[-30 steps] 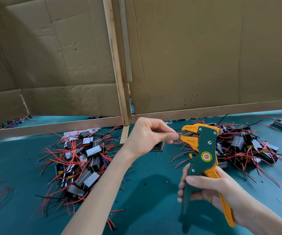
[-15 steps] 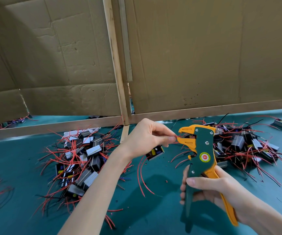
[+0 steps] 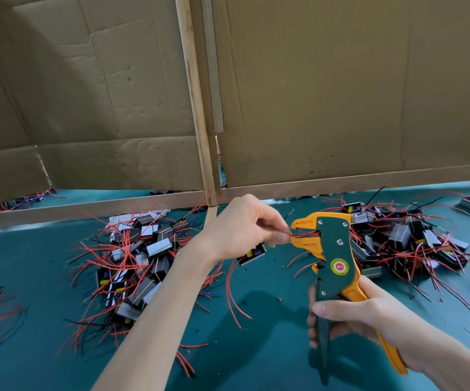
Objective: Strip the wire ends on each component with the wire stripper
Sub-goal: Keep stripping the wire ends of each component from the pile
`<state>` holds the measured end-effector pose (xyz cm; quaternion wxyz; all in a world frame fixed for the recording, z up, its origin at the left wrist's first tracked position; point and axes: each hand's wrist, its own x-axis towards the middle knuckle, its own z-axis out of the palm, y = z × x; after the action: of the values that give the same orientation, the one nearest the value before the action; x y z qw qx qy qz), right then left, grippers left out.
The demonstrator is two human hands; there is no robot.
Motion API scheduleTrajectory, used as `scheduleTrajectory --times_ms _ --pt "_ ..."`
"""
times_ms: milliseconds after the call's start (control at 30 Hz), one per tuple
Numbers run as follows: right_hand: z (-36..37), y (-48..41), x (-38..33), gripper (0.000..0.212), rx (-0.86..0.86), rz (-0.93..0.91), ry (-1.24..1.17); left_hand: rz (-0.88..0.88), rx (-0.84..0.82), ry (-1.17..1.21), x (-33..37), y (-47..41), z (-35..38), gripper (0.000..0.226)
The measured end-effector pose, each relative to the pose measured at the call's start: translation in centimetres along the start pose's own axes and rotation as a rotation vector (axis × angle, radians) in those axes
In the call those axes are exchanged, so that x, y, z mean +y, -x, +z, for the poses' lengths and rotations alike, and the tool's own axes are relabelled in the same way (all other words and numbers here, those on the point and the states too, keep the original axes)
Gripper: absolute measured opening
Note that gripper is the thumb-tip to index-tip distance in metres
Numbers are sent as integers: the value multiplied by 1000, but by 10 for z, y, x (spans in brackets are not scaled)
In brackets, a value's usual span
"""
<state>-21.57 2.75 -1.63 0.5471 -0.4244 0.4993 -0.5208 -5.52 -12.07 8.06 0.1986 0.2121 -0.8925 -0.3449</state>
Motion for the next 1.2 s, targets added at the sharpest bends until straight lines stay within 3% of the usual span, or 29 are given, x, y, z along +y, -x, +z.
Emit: scheduleTrajectory --times_ms 200,267,500,667,800,900,1000,1100,1200 --pt "7 6 -5 99 119 92 126 -18 -15 -39 -2 -1 -1 10" --pt "11 8 -8 103 156 111 128 -19 -18 -32 -3 -1 -2 9" --pt "26 11 -5 72 216 120 45 -32 -27 101 -6 -2 -3 10" --pt "31 5 3 35 260 129 24 -57 -25 121 -13 -3 0 9" --pt "24 -3 8 31 168 92 -58 -90 -23 48 -19 -6 5 8" --pt "15 -13 13 49 38 68 -177 -103 96 -135 -25 -9 3 6" --pt "6 -19 18 50 -6 128 -229 -70 282 -254 -25 -14 3 6" --pt "5 -20 18 39 58 224 -282 71 479 -212 -8 -31 12 6" --pt "3 -19 13 17 123 300 -341 221 537 -132 21 -61 31 3"
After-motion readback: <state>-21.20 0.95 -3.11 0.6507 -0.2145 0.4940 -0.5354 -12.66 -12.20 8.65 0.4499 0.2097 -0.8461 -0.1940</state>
